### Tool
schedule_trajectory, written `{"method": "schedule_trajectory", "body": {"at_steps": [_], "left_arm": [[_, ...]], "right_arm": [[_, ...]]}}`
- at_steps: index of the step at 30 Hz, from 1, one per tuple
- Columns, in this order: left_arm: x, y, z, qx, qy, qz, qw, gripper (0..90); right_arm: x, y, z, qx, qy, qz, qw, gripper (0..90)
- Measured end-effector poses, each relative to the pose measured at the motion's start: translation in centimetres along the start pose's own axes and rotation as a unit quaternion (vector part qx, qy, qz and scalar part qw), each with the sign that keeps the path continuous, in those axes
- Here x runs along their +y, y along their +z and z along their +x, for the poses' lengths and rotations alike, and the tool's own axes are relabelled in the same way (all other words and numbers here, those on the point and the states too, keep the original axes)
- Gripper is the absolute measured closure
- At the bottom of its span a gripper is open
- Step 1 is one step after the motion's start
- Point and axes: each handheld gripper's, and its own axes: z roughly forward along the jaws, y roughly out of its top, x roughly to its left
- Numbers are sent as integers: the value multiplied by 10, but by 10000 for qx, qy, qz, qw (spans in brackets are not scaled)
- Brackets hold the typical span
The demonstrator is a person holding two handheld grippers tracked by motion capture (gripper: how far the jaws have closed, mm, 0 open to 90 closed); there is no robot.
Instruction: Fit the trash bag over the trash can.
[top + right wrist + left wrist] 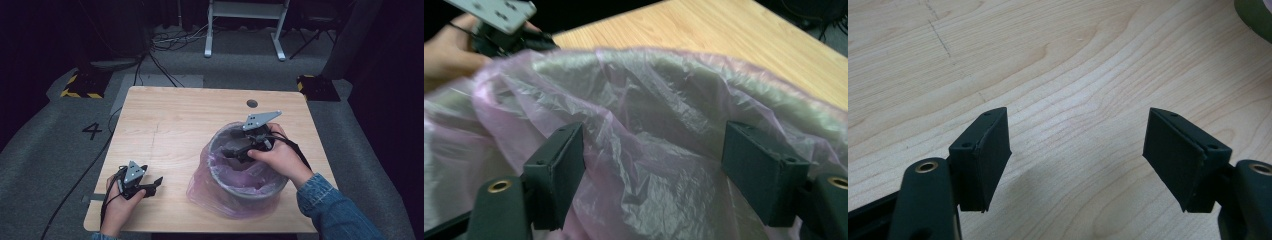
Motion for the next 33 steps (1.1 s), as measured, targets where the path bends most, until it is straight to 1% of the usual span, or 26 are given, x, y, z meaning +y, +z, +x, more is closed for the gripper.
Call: {"method": "schedule_trajectory", "body": {"at_steps": [7,8,10,13,18,22,23,27,29,31,33], "left_arm": [[0,1,-1,20,43,35,10000,269],[0,1,-1,19,50,46,10000,269],[0,1,-2,12,38,58,10000,269],[0,1,-1,12,38,57,10000,269],[0,1,-1,11,36,61,10000,269],[1,1,-1,11,48,77,10000,269],[1,1,-1,12,50,80,10000,269],[1,1,-2,16,72,85,9999,269],[1,2,-2,27,92,101,9999,269],[1,2,-2,30,115,116,9999,269],[1,2,-2,35,124,110,9999,269]], "right_arm": [[-5,5,-5,-108,-33,240,9996,267],[-5,6,-5,-146,-25,346,9993,265],[-5,8,-5,-190,-126,558,9982,260],[-7,12,-5,-153,-70,716,9973,261],[-8,16,-6,-153,81,785,9968,281],[-10,19,-7,-151,69,938,9955,278],[-10,20,-7,-146,110,971,9951,275],[-12,24,-7,-99,117,1079,9940,260],[-14,27,-7,-66,145,1139,9934,235],[-16,30,-6,-56,163,1193,9927,236],[-16,34,-5,-50,178,1257,9919,213]]}}
